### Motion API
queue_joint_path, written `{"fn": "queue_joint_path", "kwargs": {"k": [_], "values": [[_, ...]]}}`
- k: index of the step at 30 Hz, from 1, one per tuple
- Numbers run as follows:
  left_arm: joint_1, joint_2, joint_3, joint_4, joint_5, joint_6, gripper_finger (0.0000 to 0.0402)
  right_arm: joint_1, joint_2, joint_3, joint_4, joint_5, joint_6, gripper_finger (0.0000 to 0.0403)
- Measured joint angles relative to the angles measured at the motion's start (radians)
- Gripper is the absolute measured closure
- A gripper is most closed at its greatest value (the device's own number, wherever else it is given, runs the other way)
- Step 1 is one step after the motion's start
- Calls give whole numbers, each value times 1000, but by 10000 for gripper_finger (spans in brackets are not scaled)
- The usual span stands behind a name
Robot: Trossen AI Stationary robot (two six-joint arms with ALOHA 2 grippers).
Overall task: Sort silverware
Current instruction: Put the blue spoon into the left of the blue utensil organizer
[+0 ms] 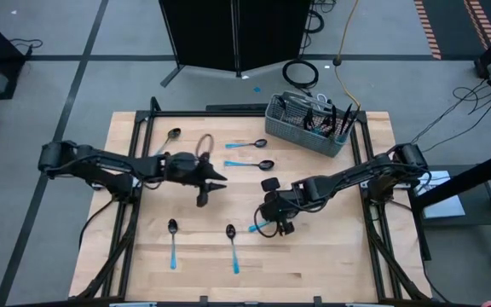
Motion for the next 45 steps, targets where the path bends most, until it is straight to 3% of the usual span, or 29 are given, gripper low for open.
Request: {"fn": "queue_joint_path", "kwargs": {"k": [6,12,18,26,31,45], "values": [[8,-63,-100,384,-27,-29,291,-2,-1,1,-23,33,59,351],[20,11,-91,476,-25,32,291,1,0,0,-31,34,54,315],[99,165,-84,648,214,30,291,-12,1,0,-37,35,118,275],[200,215,-92,660,274,-21,291,-13,1,-73,-16,30,199,269],[203,215,-92,660,310,-8,291,-15,2,-152,81,30,203,272],[202,215,-93,658,311,31,291,-4,64,-153,104,-109,169,273]]}}
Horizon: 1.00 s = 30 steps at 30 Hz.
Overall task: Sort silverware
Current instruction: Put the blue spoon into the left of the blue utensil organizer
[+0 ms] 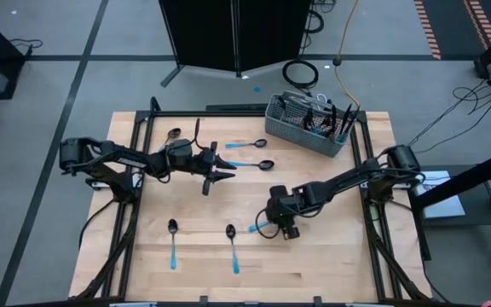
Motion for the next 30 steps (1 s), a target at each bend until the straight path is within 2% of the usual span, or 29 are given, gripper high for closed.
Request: {"fn": "queue_joint_path", "kwargs": {"k": [7,10,15,20,26,30], "values": [[0,0,0,0,0,0,291,7,75,5,-14,-16,-16,278],[0,0,0,0,0,0,291,6,78,7,-57,-16,-1,307],[0,0,0,1,17,-1,291,6,63,6,-101,-21,53,390],[0,0,0,1,23,-1,291,7,19,35,-198,-19,58,397],[0,0,0,2,56,-3,291,-1,-49,235,-513,157,-76,401],[0,-4,0,4,63,-3,291,-15,-44,385,-700,277,-154,401]]}}
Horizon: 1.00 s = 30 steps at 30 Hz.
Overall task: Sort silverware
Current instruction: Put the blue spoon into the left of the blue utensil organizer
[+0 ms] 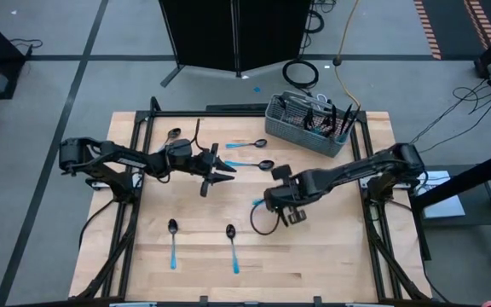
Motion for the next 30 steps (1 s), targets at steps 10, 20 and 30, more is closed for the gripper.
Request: {"fn": "queue_joint_path", "kwargs": {"k": [10,20,30], "values": [[0,0,0,-1,4,-5,291,-69,-5,207,-136,452,-463,402],[-1,0,0,7,18,-26,291,-315,-5,210,159,784,-1236,403],[-1,0,0,3,18,-26,291,-483,-6,211,134,887,-1558,403]]}}
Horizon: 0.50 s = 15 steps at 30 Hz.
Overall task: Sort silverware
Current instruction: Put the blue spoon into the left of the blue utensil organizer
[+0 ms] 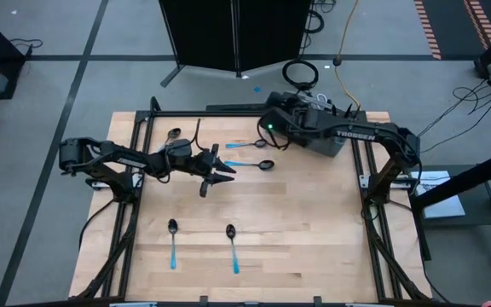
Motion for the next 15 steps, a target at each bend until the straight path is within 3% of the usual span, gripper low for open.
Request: {"fn": "queue_joint_path", "kwargs": {"k": [6,15], "values": [[0,-1,0,-40,0,1,291,-31,0,-18,-135,1,16,403],[-4,-1,0,-85,2,2,291,-40,-1,-87,-163,-57,-4,403]]}}
